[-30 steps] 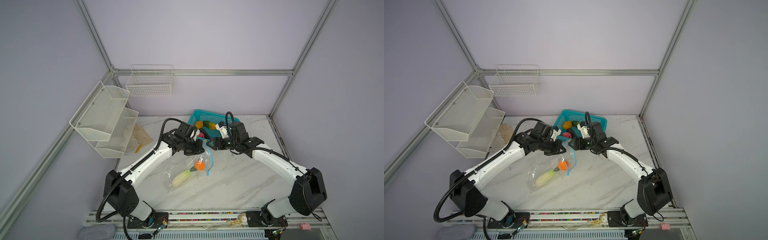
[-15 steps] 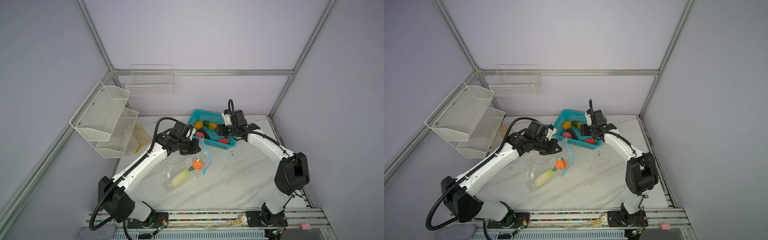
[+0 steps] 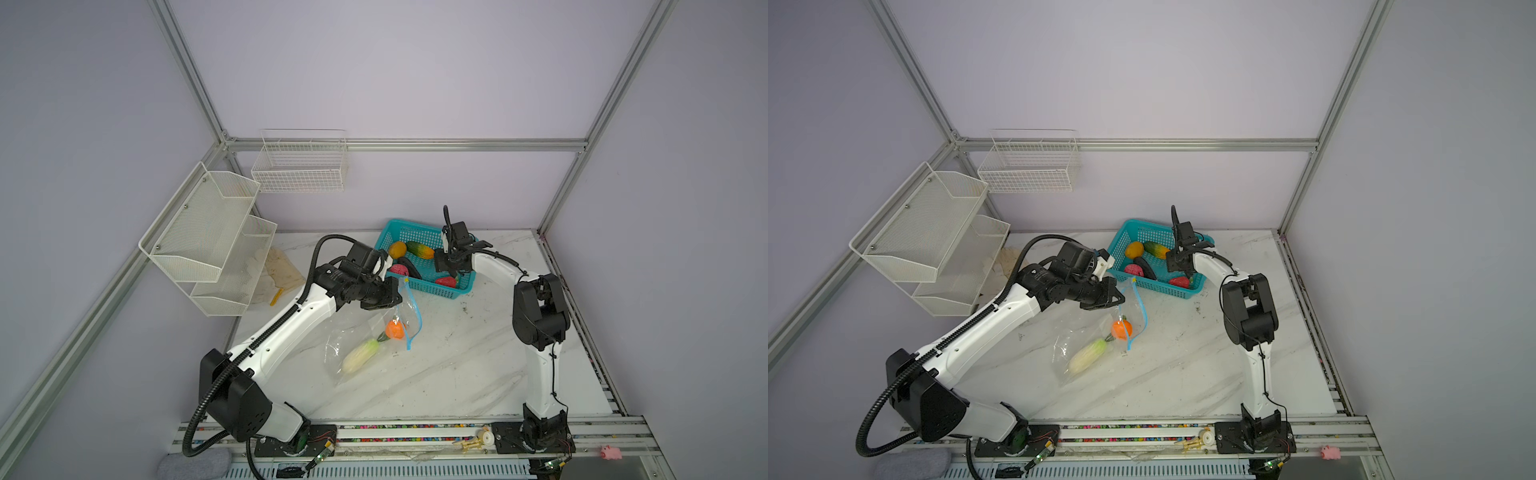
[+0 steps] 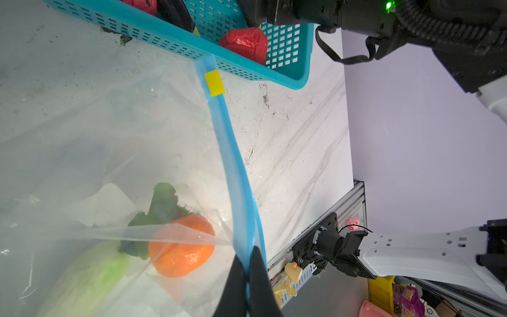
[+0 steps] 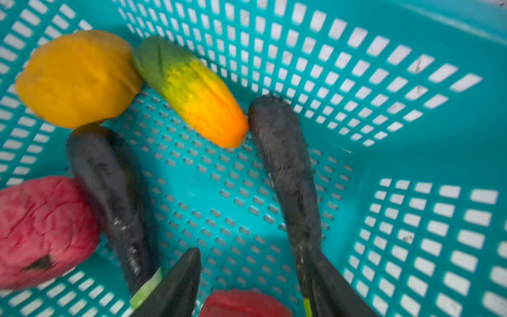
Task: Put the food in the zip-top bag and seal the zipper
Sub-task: 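Swing the right gripper back over the teal basket, then grasp the dark eggplant in the basket with the right gripper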
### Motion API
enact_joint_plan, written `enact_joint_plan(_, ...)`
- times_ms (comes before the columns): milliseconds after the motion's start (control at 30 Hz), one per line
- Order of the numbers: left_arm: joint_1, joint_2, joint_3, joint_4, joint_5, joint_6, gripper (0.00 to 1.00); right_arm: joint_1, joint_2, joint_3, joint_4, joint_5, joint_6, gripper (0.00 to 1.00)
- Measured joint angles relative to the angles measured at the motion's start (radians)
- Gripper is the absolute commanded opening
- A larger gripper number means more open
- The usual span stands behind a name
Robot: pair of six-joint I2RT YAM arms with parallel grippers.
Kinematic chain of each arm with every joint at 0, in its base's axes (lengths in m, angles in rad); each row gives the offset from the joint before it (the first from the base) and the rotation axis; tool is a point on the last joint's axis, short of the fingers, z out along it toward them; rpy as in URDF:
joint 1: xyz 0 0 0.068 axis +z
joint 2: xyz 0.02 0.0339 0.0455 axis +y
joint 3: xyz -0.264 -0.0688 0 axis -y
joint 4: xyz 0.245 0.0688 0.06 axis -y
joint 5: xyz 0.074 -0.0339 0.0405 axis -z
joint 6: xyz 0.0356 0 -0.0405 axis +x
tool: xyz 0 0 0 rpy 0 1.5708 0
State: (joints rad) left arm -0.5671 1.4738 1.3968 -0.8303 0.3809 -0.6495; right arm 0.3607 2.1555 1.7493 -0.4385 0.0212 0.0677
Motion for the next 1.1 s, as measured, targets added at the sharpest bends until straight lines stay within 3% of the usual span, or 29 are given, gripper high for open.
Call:
enact_joint_plan(700,0.003,0.058,0.005,0.005,0.04,0.007,0.0,-0.054,0.265,0.247,-0.026,-0.003,-0.055,0.61)
enact_joint_plan(1100,0.003,0.064,0.013,0.006,0.04,0.006,0.0,-0.058,0.267,0.267,-0.026,-0.04,-0.074,0.48)
